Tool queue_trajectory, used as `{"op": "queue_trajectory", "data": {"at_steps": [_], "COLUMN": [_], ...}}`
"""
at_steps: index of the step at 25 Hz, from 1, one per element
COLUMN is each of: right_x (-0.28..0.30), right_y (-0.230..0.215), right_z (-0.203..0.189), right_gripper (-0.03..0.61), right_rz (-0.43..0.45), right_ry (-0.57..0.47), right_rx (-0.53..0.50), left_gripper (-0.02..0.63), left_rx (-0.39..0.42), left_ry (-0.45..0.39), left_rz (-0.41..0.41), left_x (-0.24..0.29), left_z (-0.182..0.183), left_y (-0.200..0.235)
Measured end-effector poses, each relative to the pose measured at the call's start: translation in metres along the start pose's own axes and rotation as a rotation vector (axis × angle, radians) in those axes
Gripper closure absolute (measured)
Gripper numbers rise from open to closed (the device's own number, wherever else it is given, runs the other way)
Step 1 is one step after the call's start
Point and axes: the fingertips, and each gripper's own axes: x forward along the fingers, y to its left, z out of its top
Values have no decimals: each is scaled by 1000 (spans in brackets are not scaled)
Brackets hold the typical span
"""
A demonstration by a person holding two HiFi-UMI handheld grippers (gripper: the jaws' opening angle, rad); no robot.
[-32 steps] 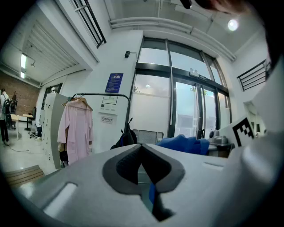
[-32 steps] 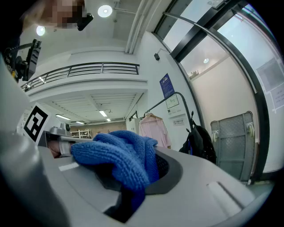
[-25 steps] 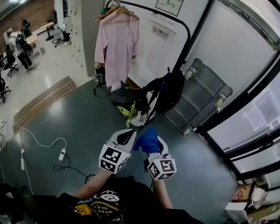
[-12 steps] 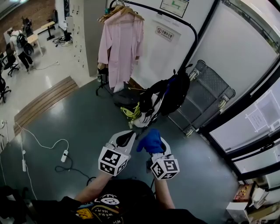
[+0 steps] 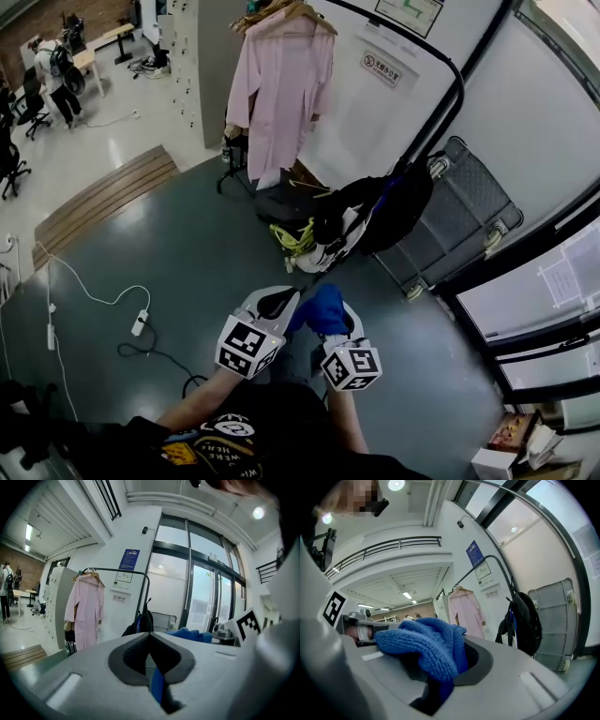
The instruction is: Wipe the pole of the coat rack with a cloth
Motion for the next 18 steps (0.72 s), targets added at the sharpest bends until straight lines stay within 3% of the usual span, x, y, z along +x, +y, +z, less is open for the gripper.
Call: {"op": "queue_trajectory", "data": {"at_steps": [5, 10, 18], "right_x": [64, 119, 203], "right_y": [-47, -102, -165], "right_z": [21, 70, 151], "right_gripper": [525, 525, 525], "right_rz": [23, 42, 79], "right_ry": [-7, -41, -85], "right_rx": [-16, -57, -134], "left_gripper": [617, 617, 617], "left_rx": [3, 66, 75], "left_ry": [-16, -66, -79], "left_rz": [33, 26, 45], "left_x": [62, 136, 216], "left_z": [21, 71, 114], "left_y": [46, 69, 118]}}
